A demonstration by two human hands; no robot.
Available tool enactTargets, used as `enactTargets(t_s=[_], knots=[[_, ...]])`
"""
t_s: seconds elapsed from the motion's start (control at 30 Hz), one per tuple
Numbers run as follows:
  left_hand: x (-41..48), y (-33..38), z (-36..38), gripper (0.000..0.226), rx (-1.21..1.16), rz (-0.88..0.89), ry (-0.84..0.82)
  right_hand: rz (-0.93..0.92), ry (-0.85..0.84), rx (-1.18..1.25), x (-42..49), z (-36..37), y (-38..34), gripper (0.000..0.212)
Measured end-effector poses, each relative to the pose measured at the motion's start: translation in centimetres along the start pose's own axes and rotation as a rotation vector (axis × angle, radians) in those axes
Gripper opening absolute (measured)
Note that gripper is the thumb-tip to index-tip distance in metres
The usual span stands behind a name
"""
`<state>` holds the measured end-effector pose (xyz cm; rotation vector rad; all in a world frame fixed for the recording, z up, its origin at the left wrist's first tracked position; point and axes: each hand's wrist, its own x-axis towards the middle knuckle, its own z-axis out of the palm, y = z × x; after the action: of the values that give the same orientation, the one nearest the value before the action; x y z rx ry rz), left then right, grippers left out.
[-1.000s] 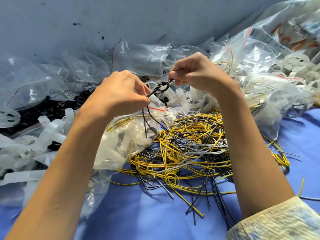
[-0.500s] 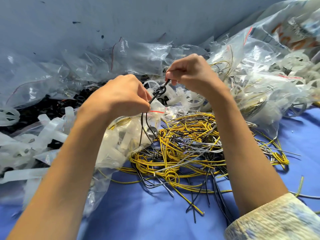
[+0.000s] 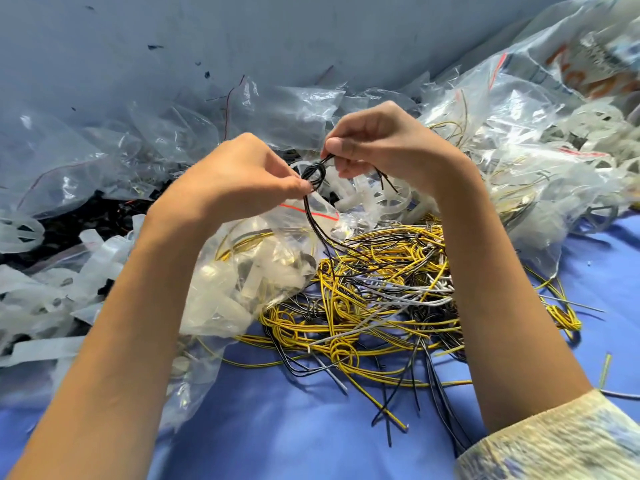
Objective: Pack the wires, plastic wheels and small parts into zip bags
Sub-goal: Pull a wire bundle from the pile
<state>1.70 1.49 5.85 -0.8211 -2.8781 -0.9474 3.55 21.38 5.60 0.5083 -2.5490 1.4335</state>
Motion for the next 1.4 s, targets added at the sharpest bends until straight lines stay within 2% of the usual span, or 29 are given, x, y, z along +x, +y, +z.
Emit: enactTargets(t_s=[0.1, 0.27, 0.47, 0.67, 0.77, 0.93, 1.1, 1.27, 1.4], knots=[[0.1, -0.1, 0.1, 0.014, -0.004, 0.016, 0.066, -0.025, -0.019, 0.084, 0.1, 0.2, -0.4, 0.014], [0.2, -0.1, 0.5, 0.013, 0.008, 0.024, 0.121, -0.011, -0.073, 0.116, 0.3, 0.9, -0.6, 0.015], [0.2, -0.1, 0.5, 0.016, -0.056, 0.009, 0.188, 0.110, -0.267, 0.147, 0.4, 1.3, -0.4, 0.030], [0.2, 0.1, 0.4, 0.014, -0.179, -0.021, 0.239, 0.287, -0.328, 0.170, 0.6, 1.4, 0.2, 0.052], [0.3, 0.1, 0.4, 0.014, -0.202, -0.001, 0.293, 0.346, -0.394, 0.297, 0.7, 1.8, 0.5, 0.058], [0.6, 0.3, 0.6, 0.015, -0.250, 0.028, 0.387, 0.300, -0.490, 0.484, 0.5, 1.5, 0.5, 0.061], [0.7, 0.3, 0.6, 0.013, -0.286, 0.024, 0.372, 0.251, -0.429, 0.529, 0.3, 1.4, 0.4, 0.050], [0.2, 0.0, 0.3, 0.018, -0.235, 0.015, 0.221, 0.181, -0.330, 0.427, 0.2, 1.6, 0.4, 0.039], [0.1, -0.1, 0.2, 0.023, -0.184, 0.019, 0.197, 0.149, -0.285, 0.353, 0.4, 1.6, 0.6, 0.033]])
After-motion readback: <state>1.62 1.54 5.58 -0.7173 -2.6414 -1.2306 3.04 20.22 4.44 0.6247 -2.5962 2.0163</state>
